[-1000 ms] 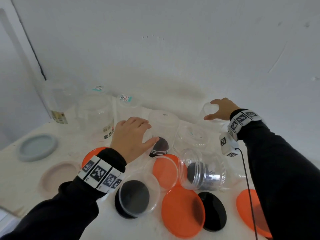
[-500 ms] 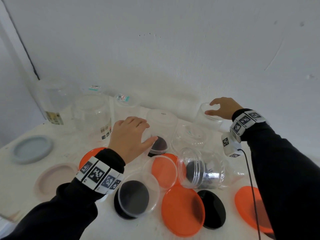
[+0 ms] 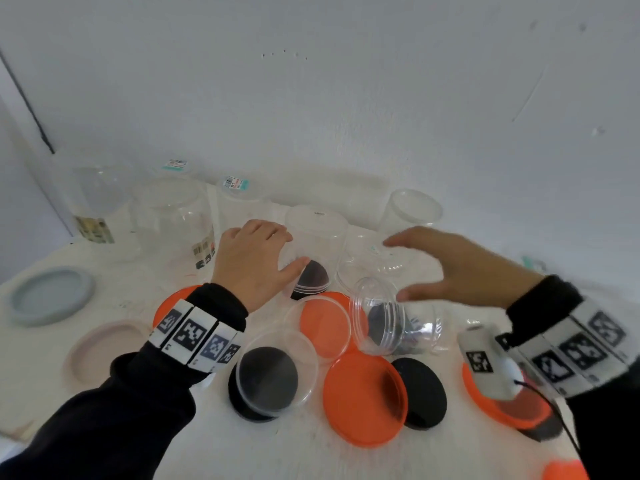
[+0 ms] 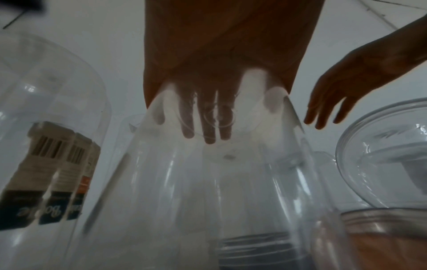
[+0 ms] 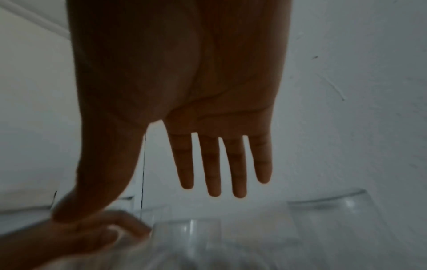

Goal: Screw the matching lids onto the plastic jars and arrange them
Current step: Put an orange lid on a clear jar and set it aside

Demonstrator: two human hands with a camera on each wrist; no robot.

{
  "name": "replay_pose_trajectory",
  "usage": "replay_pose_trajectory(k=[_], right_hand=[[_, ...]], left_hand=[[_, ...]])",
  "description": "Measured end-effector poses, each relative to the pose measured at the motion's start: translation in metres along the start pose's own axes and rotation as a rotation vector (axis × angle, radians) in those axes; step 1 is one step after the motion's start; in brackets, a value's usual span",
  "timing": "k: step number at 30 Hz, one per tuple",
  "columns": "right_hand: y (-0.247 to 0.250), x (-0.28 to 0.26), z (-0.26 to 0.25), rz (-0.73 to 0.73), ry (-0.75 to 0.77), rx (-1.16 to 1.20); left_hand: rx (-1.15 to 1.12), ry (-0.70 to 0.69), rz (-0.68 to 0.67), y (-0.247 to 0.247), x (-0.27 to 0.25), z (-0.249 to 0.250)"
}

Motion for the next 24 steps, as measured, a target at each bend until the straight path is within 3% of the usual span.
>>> replay_pose_trajectory(k=[4, 11, 17, 24], right_hand=[[-0.036, -0.009, 0.001, -0.083, -0.022, -0.106], [-0.061, -0.01, 0.009, -0.066, -0.066, -0.24], [-0.059, -0.017, 0.005, 0.031, -0.046, -0.238], [-0.034, -0.062, -0.003, 0.283, -0.04, -0.051]], left_hand=[[0.003, -0.013, 0.006, 0.001, 0.0, 0.0], [0.009, -0.025, 0.018, 0.002, 0.0, 0.001], [-0.157, -0.045, 0.152, 0.011, -0.002, 0.0], [-0.326, -0.308, 0.403, 0.04, -0.034, 0.05]])
Point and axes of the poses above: each hand's wrist, its own x-axis towards the middle knuckle, its own y-axis out of the back of the hand, z = x × y, the point moved 6 cm from there along x, towards the middle knuckle, and after that the axes turned 5 degrees about -z, right-handed, at the moved point
